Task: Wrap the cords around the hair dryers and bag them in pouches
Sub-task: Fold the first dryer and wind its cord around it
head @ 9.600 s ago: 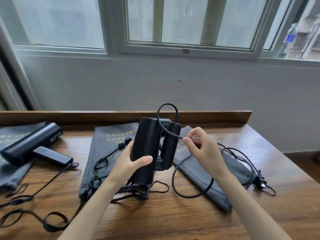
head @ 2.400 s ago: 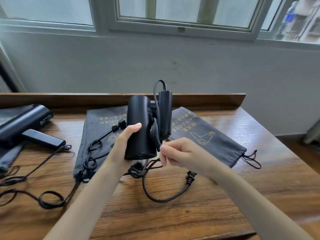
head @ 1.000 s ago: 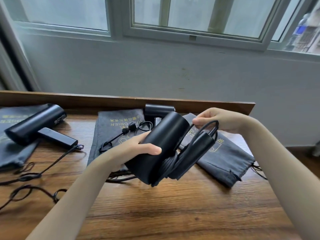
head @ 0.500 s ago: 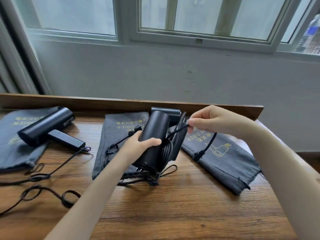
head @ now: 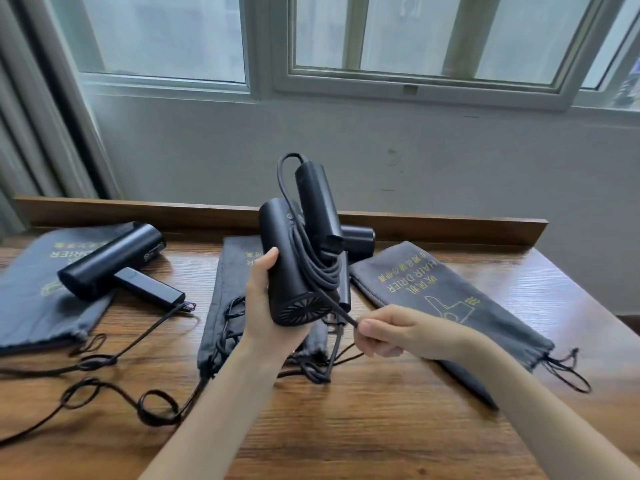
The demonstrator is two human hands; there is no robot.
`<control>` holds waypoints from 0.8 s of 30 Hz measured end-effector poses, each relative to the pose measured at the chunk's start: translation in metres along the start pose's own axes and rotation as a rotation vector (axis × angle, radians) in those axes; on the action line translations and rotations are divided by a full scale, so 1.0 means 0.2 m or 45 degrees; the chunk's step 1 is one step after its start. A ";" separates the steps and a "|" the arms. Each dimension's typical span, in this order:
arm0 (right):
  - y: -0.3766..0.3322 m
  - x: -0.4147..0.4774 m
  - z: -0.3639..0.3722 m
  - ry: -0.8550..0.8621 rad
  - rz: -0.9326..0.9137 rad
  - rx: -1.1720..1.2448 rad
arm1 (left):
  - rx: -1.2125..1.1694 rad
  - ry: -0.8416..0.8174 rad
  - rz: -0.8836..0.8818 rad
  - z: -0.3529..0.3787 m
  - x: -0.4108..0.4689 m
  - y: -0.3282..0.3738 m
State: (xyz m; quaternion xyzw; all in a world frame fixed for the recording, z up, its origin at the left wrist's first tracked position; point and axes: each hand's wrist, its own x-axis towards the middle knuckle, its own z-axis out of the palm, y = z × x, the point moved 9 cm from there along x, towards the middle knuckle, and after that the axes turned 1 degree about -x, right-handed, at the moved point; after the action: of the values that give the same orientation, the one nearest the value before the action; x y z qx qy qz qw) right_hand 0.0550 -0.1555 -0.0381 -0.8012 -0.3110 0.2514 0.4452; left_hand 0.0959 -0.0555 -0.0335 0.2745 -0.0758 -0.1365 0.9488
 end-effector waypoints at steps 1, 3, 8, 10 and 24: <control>0.03 -0.01 -0.03 0.025 0.011 -0.040 | -0.003 -0.038 -0.011 0.00 -0.01 0.01; 0.06 -0.02 -0.11 0.119 0.049 -0.164 | 0.045 -0.106 -0.048 0.01 -0.02 0.01; 0.03 -0.03 -0.31 0.198 0.098 -0.466 | 0.251 -0.233 -0.207 0.01 -0.05 -0.06; 0.02 -0.04 -0.36 0.208 0.116 -0.510 | 0.310 -0.270 -0.283 0.01 -0.07 -0.08; 0.10 -0.14 -0.40 0.181 0.174 0.177 | 1.366 -0.421 -0.480 0.06 -0.13 -0.11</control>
State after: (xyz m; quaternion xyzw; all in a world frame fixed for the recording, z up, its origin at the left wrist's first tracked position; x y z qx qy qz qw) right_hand 0.0966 -0.2287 -0.0133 -0.8035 -0.2052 0.2446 0.5025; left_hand 0.0628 -0.0718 -0.0371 0.6996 -0.2313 -0.2862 0.6125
